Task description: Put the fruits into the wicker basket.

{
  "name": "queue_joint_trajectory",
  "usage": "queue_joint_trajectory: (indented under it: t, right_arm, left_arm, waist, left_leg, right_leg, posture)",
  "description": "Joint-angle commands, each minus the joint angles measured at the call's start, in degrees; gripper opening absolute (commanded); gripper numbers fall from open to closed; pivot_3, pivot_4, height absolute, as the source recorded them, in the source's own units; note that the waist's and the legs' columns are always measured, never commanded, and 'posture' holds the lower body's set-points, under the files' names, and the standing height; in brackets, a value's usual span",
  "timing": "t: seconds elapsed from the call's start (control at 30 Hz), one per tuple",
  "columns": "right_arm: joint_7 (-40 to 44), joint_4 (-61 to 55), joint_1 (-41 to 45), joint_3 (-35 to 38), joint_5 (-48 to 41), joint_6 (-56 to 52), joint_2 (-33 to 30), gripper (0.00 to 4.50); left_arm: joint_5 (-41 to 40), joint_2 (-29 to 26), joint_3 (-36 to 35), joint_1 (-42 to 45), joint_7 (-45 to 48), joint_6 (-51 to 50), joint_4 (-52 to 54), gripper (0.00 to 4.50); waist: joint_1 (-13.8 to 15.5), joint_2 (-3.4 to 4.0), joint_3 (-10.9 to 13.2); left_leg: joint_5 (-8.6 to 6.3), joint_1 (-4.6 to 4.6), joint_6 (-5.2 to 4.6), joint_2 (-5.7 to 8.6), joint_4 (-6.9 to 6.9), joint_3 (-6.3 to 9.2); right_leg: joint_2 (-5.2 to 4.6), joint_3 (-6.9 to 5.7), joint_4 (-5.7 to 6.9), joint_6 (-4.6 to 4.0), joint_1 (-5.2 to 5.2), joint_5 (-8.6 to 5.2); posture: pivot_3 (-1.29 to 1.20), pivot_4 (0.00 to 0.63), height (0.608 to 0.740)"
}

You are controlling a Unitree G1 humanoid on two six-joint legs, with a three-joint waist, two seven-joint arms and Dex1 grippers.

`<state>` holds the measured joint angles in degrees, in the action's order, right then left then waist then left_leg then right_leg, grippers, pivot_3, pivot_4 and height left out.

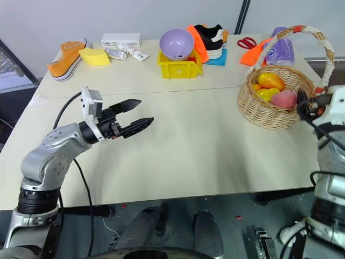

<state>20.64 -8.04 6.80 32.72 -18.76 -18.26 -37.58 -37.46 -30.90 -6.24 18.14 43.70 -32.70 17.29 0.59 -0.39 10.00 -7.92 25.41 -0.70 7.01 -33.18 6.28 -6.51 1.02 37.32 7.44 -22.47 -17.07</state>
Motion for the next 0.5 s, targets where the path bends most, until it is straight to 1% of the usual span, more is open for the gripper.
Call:
queue_joint_trajectory:
  t: [0.03, 0.13, 0.2, 0.33, 0.5]
  right_arm:
    - [6.36, -6.55, -6.28, 2.48, -4.05, -0.26, -0.94, 3.17]
    - [14.25, -13.12, -14.51, -1.14, -9.51, -2.13, 0.16, 3.17]
    - [16.29, -16.05, -16.63, -3.49, -11.08, -2.81, 0.52, 3.17]
    - [16.78, -18.45, -14.15, -8.92, -13.2, -4.37, 1.6, 3.17]
    - [17.49, -16.66, -9.04, -13.64, -12.52, -4.76, 1.42, 3.17]
  left_arm:
    - [1.04, -2.56, -3.74, -2.9, 1.24, 2.15, -1.19, 4.5]
    - [2.83, -4.2, -5.45, -7.33, 1.33, 3.7, -3.11, 4.5]
    - [3.77, -4.64, -6.23, -8.95, 0.98, 4.64, -3.79, 4.5]
    - [6.16, -4.86, -7.41, -11.9, -0.85, 6.0, -4.97, 4.5]
    - [6.41, -4.61, -8.43, -14.78, -0.87, 6.57, -3.65, 4.5]
  waist:
    - [0.0, 0.0, 0.0]
    - [-0.07, 0.04, -0.03]
    - [-0.32, 0.05, -0.02]
    - [-0.44, 0.05, -0.02]
    - [-0.07, 0.05, -0.01]
  left_leg:
    - [-0.01, -0.01, 0.0, -0.01, 0.0, 0.01]
    - [-0.09, -0.01, 0.11, -0.01, 0.0, 0.0]
    - [-0.12, -0.04, 0.12, -0.07, 0.02, 0.0]
    - [-0.14, -0.03, 0.13, -0.08, 0.02, -0.01]
    - [-0.15, 0.01, 0.13, -0.08, 0.08, -0.01]
  right_leg:
    - [0.0, 0.0, -0.01, -0.02, 0.0, -0.01]
    - [-0.03, 0.04, -0.06, -0.07, 0.02, -0.03]
    - [0.0, 0.05, -0.09, -0.08, 0.05, -0.04]
    - [-0.03, 0.08, -0.18, -0.1, 0.05, -0.05]
    - [-0.05, 0.03, -0.35, -0.1, -0.13, -0.06]
  posture:
    - [0.0, 0.15, 0.74]
    - [0.0, 0.15, 0.74]
    - [0.0, 0.15, 0.74]
    - [0.0, 0.15, 0.74]
    - [0.0, 0.15, 0.74]
